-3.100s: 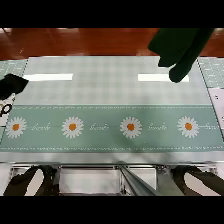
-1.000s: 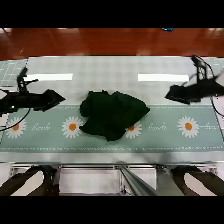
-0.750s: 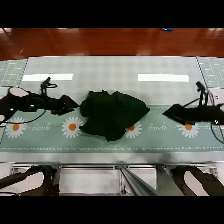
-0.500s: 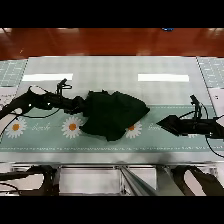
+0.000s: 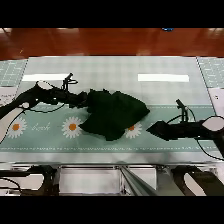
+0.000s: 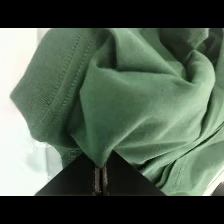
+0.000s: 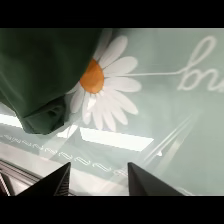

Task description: Fold the shirts.

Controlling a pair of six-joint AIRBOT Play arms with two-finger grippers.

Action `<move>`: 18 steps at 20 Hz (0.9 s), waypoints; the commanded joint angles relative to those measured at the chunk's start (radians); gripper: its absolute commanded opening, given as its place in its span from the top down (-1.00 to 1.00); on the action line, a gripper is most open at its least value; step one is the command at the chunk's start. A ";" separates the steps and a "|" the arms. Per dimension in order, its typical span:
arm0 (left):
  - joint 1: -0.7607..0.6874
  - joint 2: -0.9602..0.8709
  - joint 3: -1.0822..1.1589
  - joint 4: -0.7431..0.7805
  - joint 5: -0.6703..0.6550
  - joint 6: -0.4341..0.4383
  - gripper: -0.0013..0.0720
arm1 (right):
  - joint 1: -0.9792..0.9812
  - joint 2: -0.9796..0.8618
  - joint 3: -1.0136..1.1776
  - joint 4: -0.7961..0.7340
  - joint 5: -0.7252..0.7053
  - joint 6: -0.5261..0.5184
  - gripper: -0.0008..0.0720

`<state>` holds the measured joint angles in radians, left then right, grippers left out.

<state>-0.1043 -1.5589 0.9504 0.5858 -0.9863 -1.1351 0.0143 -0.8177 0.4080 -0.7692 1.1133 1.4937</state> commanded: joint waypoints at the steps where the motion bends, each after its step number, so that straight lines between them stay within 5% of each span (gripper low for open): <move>1: -0.001 -0.003 0.008 0.001 -0.021 0.002 0.92 | 0.263 -0.064 -0.001 0.047 -0.226 0.129 -0.13; 10: -0.001 -0.003 0.007 0.001 -0.020 0.002 0.92 | 0.616 -0.320 0.013 0.319 -0.583 0.116 -0.13; 16: -0.002 -0.003 0.007 0.001 -0.020 0.002 0.92 | 0.633 -0.485 0.171 0.327 -0.592 0.092 -0.11; 17: -0.002 -0.003 0.007 0.001 -0.019 0.002 0.92 | 0.633 -0.507 0.200 0.327 -0.573 0.082 0.14; 18: -0.002 -0.003 0.007 0.001 -0.018 0.002 0.92 | 0.633 -0.521 0.232 0.329 -0.534 0.036 0.66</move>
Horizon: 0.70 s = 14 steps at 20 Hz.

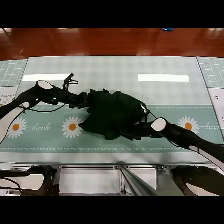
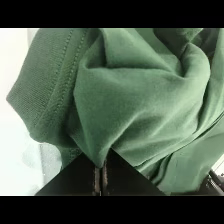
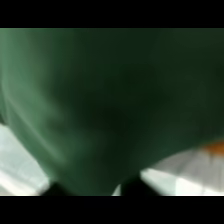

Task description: Fold the shirts.

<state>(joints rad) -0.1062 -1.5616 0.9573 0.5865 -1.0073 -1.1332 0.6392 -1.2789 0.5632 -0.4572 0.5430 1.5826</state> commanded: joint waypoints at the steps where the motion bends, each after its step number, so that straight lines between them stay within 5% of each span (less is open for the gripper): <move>1: 0.004 0.000 0.001 0.000 0.005 0.004 0.92 | 0.008 -0.056 0.110 0.034 0.097 -0.130 0.92; 6: 0.114 0.079 0.098 -0.005 -0.027 0.003 0.92 | -0.162 0.109 0.379 -0.055 0.277 -0.207 0.92; 14: 0.451 0.414 0.515 -0.161 -0.144 -0.004 0.92 | -0.598 0.341 1.119 -0.488 0.619 -0.094 0.92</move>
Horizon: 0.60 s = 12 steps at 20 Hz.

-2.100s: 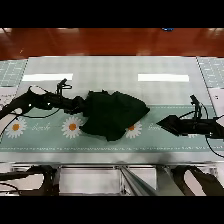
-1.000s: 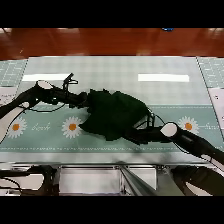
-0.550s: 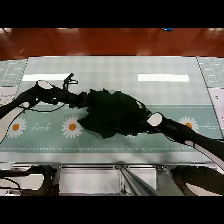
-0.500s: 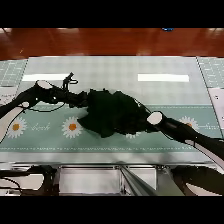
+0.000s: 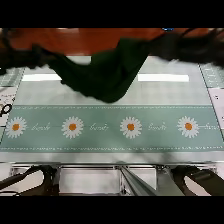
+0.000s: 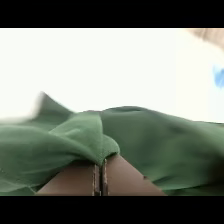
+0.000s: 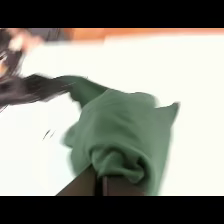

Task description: Fold the shirts.

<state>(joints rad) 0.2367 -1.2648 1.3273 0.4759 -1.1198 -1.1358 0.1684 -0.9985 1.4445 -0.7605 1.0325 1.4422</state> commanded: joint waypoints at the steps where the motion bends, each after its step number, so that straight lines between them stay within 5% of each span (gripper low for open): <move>1: 0.141 0.162 0.193 -0.050 -0.042 -0.002 0.92 | -0.162 0.074 0.311 -0.230 0.165 0.059 0.92; 7: 0.361 0.462 0.279 -0.045 -0.043 -0.002 0.92 | -0.281 0.216 0.420 -0.654 0.298 0.202 0.92; 12: 0.327 0.600 0.283 -0.016 -0.050 -0.002 0.92 | -0.286 0.310 0.418 -0.698 0.514 0.191 0.92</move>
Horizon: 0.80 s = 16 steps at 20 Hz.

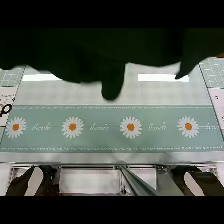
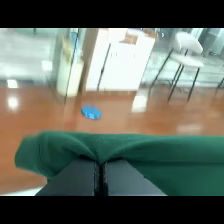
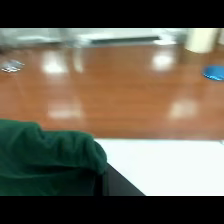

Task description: Fold the shirts.

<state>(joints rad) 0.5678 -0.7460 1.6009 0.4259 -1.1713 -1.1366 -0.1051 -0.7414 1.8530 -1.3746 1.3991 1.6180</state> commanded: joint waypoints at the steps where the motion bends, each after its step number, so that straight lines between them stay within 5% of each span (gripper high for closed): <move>1: -0.027 0.102 0.009 0.073 -0.014 -0.002 0.92 | -0.012 0.069 0.005 -0.088 0.208 0.007 0.92; 6: -0.200 0.151 -0.014 0.407 -0.188 -0.065 0.92 | -0.012 0.166 -0.165 -0.101 0.410 0.004 0.92; 10: -0.343 0.147 -0.253 0.438 -0.275 -0.076 0.92 | -0.012 0.254 -0.520 -0.037 0.407 0.024 0.92; 13: -0.408 0.108 -0.544 0.438 -0.261 -0.084 0.92 | -0.012 0.266 -0.811 -0.023 0.299 0.018 0.92; 16: -0.452 -0.006 -0.798 0.435 -0.079 -0.080 0.92 | -0.013 0.167 -1.009 -0.023 0.058 0.000 0.92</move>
<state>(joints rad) 0.1673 -0.6758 1.0225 0.8593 -1.3624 -1.2163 -0.1169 -0.5220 1.0428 -1.4128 1.6459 1.6344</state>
